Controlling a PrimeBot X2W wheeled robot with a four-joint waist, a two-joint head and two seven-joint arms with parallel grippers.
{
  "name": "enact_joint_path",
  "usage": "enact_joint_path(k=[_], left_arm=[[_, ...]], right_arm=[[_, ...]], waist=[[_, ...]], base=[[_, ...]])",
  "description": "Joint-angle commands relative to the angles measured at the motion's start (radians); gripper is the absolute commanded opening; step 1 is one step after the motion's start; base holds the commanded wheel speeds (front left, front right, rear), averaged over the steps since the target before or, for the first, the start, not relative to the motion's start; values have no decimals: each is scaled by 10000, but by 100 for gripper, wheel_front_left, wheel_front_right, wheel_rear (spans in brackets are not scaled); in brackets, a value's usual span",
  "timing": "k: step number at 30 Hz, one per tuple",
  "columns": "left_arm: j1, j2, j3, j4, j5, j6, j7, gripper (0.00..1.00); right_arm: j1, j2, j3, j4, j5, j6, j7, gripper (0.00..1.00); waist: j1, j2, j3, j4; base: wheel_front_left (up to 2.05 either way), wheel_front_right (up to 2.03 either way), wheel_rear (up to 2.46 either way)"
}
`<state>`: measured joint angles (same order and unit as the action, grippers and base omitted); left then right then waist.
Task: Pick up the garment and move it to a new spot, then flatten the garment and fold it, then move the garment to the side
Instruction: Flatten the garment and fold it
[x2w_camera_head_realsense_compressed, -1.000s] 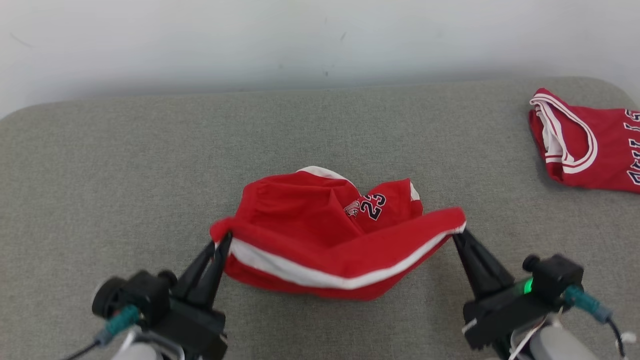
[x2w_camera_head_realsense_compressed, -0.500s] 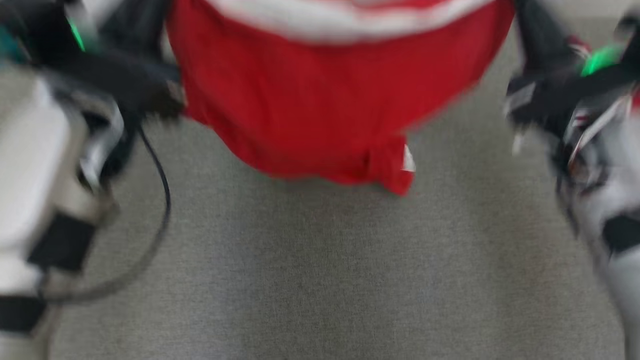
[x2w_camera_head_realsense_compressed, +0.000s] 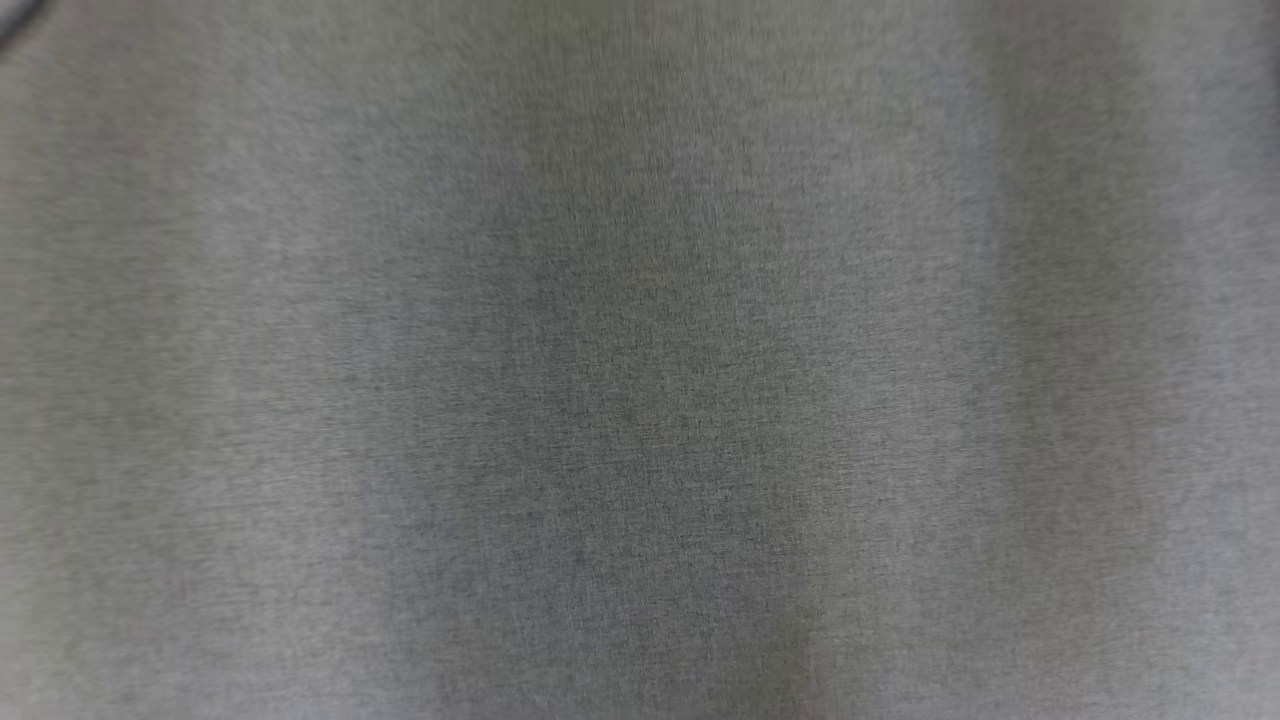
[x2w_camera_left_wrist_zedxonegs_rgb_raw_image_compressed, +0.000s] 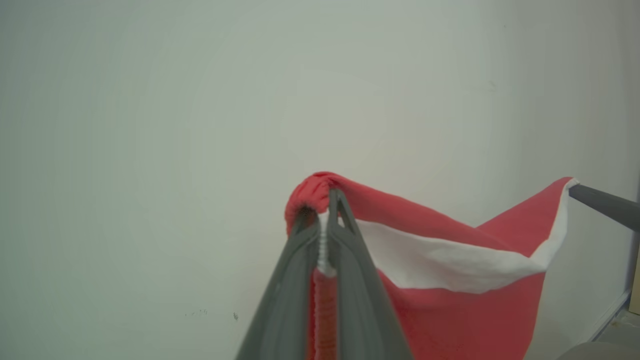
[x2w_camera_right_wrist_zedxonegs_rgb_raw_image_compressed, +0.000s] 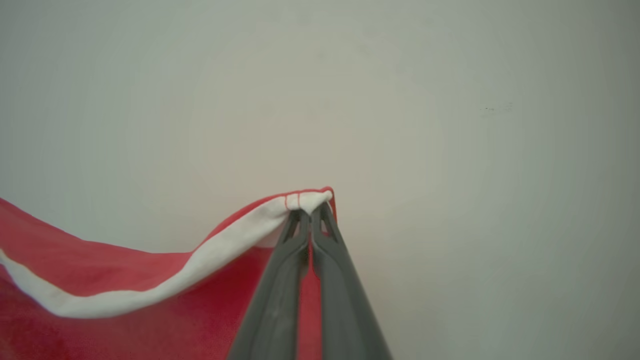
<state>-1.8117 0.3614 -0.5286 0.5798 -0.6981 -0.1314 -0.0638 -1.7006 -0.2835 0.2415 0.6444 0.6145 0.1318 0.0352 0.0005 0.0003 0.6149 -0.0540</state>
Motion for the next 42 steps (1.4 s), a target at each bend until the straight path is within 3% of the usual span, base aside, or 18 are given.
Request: enact_joint_path(k=[1, 10, 17, 25, 31, 37, 42], left_arm=[[-392, -4, -106, 307, -177, 19, -109, 0], [-1429, -76, -916, 1697, -901, 19, -576, 0], [-23, 230, -1662, 1130, -2058, 19, -1413, 0], [3739, 918, -1526, -556, -2579, 77, -1999, 0], [7170, 813, -836, -2690, -2112, 662, -2009, 0], [11092, 811, -326, -4414, -1243, 1193, -2015, 0], [13411, 601, 41, -4964, -1047, 1209, -2015, 0]], right_arm=[[-340, 72, 9, 241, -115, -27, -80, 0], [-1426, 227, 297, 1418, -355, -27, -457, 0], [-228, 49, 840, 1347, -21, -27, -1099, 0], [3327, -888, 1756, -491, 798, -27, -1394, 0], [6693, -1710, 1689, -2404, 1250, -27, -1319, 0], [10341, -1642, 1091, -4139, 1260, -27, -926, 0], [12688, -1512, 588, -5153, 1016, -27, -518, 0]], waist=[[-5, -3, 885, -166], [-5, -3, 1342, -253], [-5, -3, 1419, -308], [-5, -3, 392, -185], [-5, -3, -637, -65], [-5, -3, -1799, -264], [-5, -3, -2523, -325]], base=[[0, 0, 0], [0, 0, 0], [0, 0, 0], [0, 0, 0], [0, 0, 0], [0, 0, 0], [0, 0, 0]])
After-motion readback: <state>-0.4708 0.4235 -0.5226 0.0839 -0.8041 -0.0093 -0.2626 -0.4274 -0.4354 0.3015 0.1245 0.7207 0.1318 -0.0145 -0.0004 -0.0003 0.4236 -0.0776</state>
